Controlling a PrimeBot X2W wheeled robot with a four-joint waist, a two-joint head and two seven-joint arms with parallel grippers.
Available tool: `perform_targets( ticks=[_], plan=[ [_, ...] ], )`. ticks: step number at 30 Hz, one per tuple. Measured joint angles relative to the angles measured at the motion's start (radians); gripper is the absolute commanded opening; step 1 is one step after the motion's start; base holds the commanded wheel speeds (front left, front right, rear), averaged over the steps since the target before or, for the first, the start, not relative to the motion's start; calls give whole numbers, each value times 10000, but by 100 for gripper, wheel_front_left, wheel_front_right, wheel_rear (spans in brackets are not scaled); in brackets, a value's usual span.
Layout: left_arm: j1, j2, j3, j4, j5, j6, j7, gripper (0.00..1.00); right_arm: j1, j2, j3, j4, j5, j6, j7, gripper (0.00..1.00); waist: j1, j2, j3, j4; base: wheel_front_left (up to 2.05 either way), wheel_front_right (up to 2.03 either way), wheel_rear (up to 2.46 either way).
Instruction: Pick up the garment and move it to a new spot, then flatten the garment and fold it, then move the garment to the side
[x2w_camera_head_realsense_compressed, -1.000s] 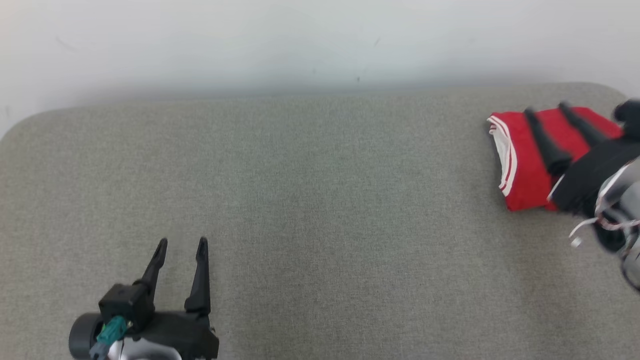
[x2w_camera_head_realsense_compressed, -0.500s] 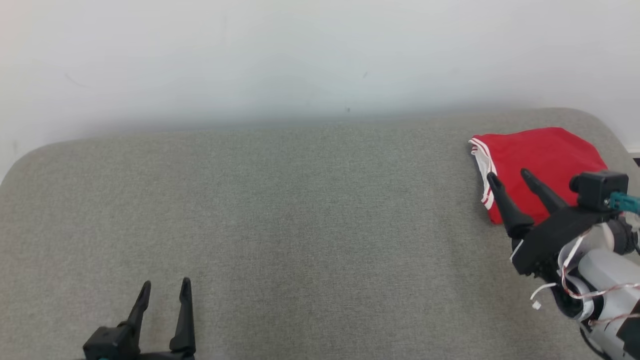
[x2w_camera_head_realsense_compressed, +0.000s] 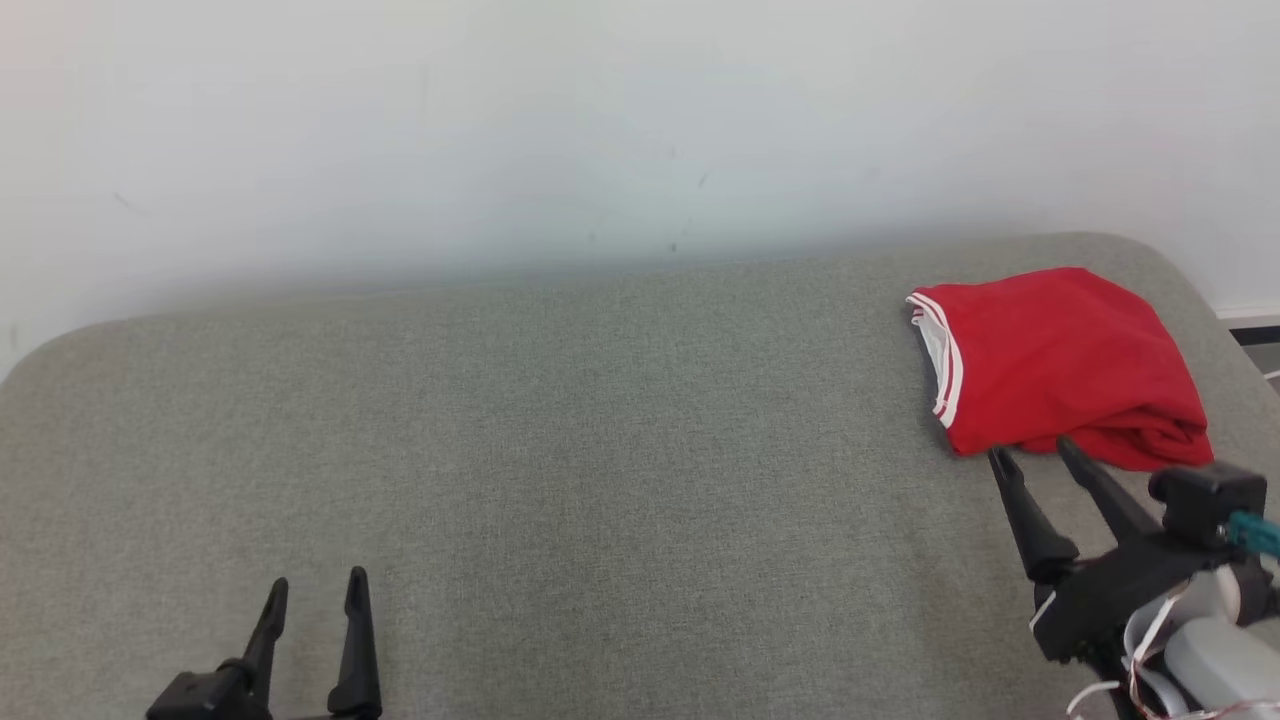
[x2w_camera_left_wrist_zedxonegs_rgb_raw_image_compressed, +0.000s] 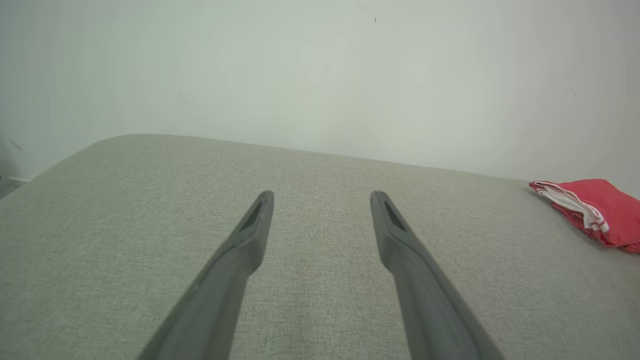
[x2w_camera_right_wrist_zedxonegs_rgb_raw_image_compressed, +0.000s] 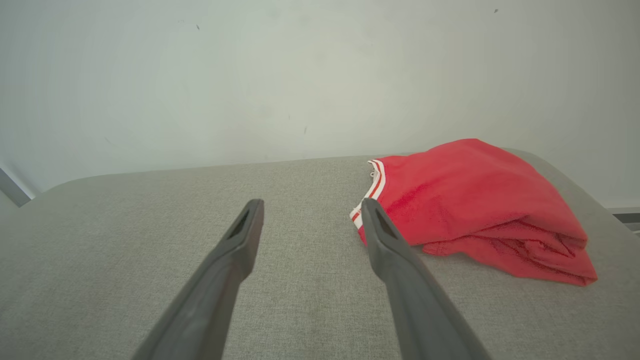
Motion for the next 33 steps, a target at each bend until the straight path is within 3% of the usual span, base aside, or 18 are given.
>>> perform_targets(
  ticks=[10,18,33],
  plan=[
    [499,-334,242,-270,-56,10,-69,100,1621,1053,-1904,-449,-1714,0,-2,100,0,0,-97,-81,0,0,0],
    [557,-245,424,-188,278,12,-69,100,2229,1457,-2474,-489,-3210,0,0,100,1,0,-73,-140,0,0,0],
    [573,-477,807,-69,633,12,36,100,2849,2238,-4025,-734,-4326,0,0,100,1,0,-57,-203,0,0,0]
  ],
)
